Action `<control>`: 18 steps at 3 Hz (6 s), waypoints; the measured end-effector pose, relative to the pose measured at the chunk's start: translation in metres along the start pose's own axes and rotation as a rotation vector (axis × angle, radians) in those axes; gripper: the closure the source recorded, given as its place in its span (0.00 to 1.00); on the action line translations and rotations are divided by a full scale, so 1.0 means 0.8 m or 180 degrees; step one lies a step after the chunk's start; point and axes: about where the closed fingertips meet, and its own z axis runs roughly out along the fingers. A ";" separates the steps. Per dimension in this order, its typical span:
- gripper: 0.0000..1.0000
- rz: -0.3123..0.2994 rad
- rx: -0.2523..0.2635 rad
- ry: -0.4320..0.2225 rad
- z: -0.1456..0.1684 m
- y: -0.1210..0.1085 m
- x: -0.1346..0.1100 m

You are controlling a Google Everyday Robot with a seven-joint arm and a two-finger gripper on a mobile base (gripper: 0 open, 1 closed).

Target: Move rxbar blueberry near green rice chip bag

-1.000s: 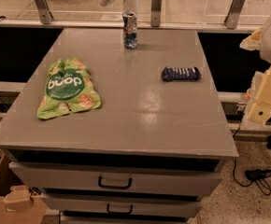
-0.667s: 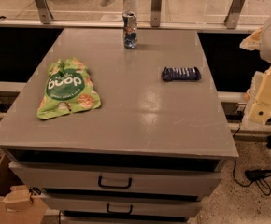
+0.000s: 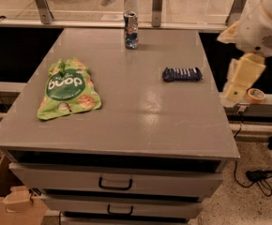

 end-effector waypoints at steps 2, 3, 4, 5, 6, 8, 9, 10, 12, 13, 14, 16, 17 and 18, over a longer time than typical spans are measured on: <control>0.00 0.0123 -0.0289 -0.0445 0.110 -0.083 -0.024; 0.00 0.0355 -0.0332 -0.0656 0.156 -0.125 -0.026; 0.00 0.0604 -0.0381 -0.0784 0.190 -0.159 -0.021; 0.18 0.0772 -0.0488 -0.0762 0.212 -0.168 -0.012; 0.42 0.0851 -0.0611 -0.0781 0.218 -0.163 -0.010; 0.87 0.0855 -0.0642 -0.0788 0.211 -0.161 -0.012; 1.00 0.0855 -0.0642 -0.0788 0.210 -0.161 -0.012; 1.00 0.0615 -0.0534 -0.0982 0.155 -0.146 -0.034; 1.00 0.0307 -0.0199 -0.1283 0.055 -0.131 -0.064; 1.00 0.0276 -0.0190 -0.1349 0.066 -0.137 -0.080; 1.00 0.0225 -0.0112 -0.1461 0.091 -0.163 -0.107; 1.00 0.0220 0.0055 -0.1646 0.162 -0.230 -0.158; 1.00 0.0307 0.0152 -0.1679 0.189 -0.257 -0.167; 1.00 0.0348 0.0051 -0.1782 0.192 -0.246 -0.177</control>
Offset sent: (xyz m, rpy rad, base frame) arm 0.1486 0.0408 -0.0972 0.2645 0.0987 0.0074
